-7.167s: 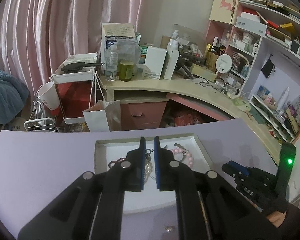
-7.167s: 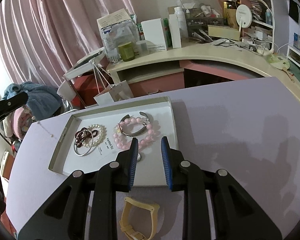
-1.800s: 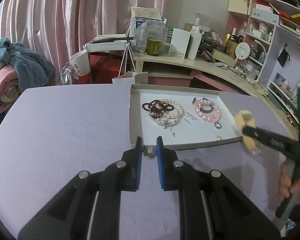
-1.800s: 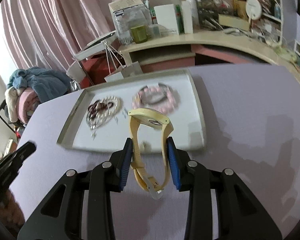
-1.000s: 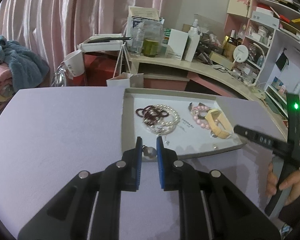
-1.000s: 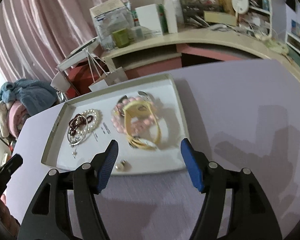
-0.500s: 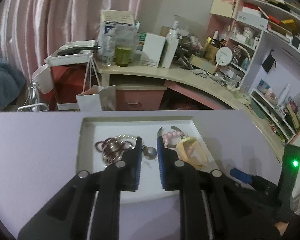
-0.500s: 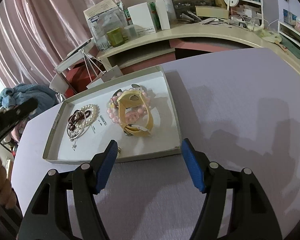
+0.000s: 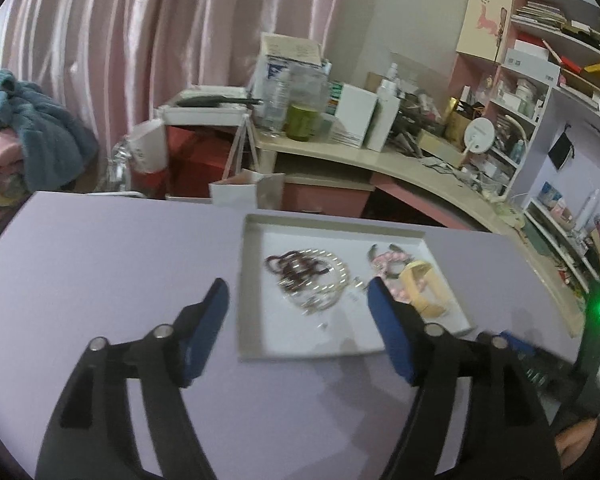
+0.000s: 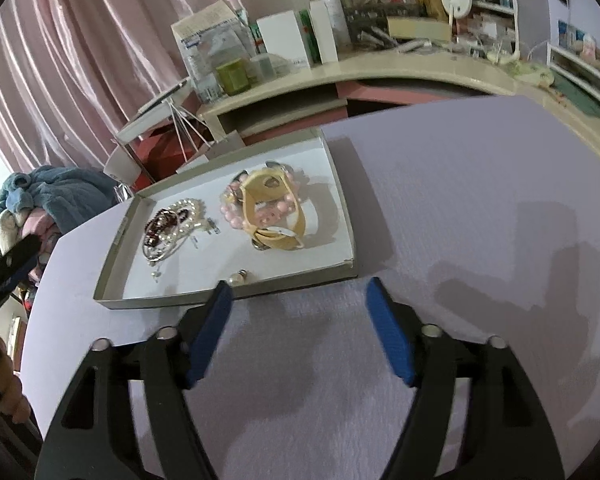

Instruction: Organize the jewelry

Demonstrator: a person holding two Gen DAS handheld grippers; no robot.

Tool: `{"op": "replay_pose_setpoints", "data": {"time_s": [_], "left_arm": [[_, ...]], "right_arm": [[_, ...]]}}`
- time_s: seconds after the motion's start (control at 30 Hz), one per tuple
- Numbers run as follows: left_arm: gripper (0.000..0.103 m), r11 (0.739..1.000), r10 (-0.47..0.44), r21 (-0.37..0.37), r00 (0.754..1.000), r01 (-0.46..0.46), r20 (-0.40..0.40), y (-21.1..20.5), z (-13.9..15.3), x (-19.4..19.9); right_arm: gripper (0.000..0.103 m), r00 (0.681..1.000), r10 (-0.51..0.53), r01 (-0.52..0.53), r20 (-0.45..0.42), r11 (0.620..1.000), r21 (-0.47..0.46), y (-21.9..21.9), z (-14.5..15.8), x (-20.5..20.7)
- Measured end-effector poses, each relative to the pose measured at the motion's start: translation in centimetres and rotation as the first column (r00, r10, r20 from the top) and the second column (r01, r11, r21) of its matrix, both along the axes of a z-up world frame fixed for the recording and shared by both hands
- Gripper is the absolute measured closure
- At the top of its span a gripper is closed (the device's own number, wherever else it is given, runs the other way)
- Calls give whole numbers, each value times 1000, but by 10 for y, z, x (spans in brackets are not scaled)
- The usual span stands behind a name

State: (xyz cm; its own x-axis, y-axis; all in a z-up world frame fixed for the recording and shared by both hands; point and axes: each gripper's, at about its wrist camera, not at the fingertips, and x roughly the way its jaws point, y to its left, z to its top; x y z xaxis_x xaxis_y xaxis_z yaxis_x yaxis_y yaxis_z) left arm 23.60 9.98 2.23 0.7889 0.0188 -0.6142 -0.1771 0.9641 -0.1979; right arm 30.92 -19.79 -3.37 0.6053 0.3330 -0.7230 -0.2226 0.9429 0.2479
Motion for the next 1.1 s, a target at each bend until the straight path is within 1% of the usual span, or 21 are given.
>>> {"op": "replay_pose_setpoints", "data": {"time_s": [0.03, 0.07, 0.13, 0.2, 0.23, 0.37, 0.47, 0.83, 0.97, 1.1], "left_arm": [[22, 1000, 10, 14, 1000, -10, 5, 0, 1, -10], [16, 1000, 20, 24, 1000, -20, 9, 0, 2, -19], [9, 999, 34, 31, 999, -34, 13, 0, 3, -31], [4, 998, 46, 29, 999, -47, 18, -1, 4, -43], [2, 998, 51, 28, 998, -52, 20, -1, 4, -46], [2, 997, 68, 28, 997, -69, 35, -7, 8, -62], [2, 996, 75, 37, 996, -77, 54, -14, 11, -74], [2, 994, 96, 45, 988, -102, 121, -35, 20, -110], [2, 993, 103, 36, 985, -109, 140, -39, 16, -118], [2, 994, 89, 46, 986, -97, 144, -44, 6, -123]], "right_arm": [[19, 1000, 3, -3, 20, 1000, -6, 0, 4, -5], [16, 999, 7, -6, 36, 1000, -10, 1, 7, -8], [6, 997, 19, -17, 78, 1000, -19, 3, 16, -19], [1, 993, 20, -17, 116, 1000, -24, 3, 23, -28], [1, 988, 15, -11, 151, 1000, -28, 3, 27, -35], [1, 962, -7, 16, 274, 999, -30, 0, 42, -59], [1, 947, -4, 10, 320, 1000, -17, -3, 50, -72], [1, 929, 11, -3, 369, 1000, -22, -7, 61, -104], [1, 918, 12, -6, 396, 1000, -15, -7, 57, -113], [1, 918, 21, -18, 395, 1000, -11, -2, 49, -118]]}}
